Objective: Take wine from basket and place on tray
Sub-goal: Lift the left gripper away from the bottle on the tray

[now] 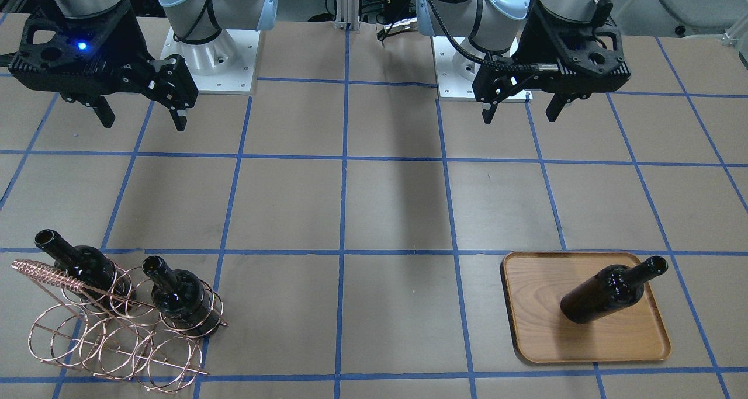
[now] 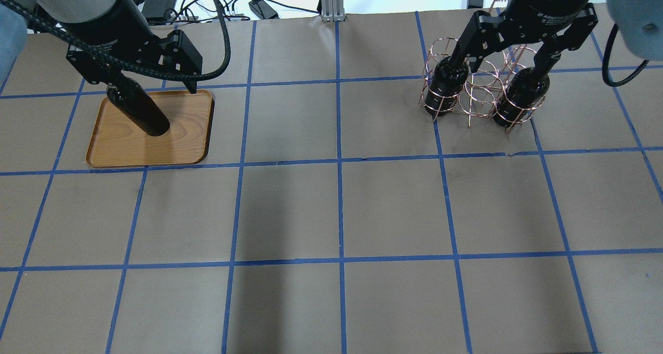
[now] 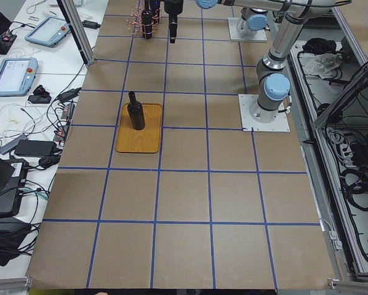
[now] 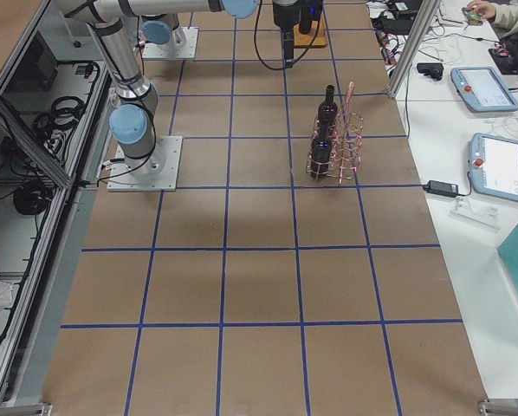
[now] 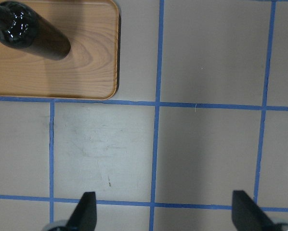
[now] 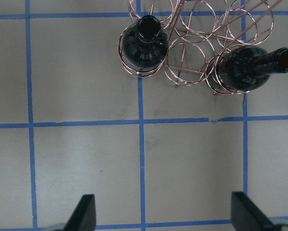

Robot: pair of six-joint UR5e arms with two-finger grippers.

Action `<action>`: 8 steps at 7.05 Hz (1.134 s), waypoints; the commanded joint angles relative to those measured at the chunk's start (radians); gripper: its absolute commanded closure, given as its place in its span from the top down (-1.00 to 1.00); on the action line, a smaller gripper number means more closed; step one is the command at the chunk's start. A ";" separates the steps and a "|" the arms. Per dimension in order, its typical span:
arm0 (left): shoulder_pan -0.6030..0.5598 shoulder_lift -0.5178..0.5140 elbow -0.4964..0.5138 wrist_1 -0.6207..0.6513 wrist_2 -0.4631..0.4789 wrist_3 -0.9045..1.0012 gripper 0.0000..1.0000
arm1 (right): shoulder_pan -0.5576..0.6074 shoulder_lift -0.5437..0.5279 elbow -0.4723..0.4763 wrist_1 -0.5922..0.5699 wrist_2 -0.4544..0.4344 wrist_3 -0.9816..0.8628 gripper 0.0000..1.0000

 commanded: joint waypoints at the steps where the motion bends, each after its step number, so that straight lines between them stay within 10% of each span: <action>1: 0.000 -0.001 0.000 0.001 0.000 0.000 1.00 | 0.000 0.000 0.000 0.000 0.000 0.000 1.00; 8: 0.000 -0.002 -0.003 0.009 -0.010 0.055 1.00 | 0.000 0.000 0.001 0.000 0.002 0.000 1.00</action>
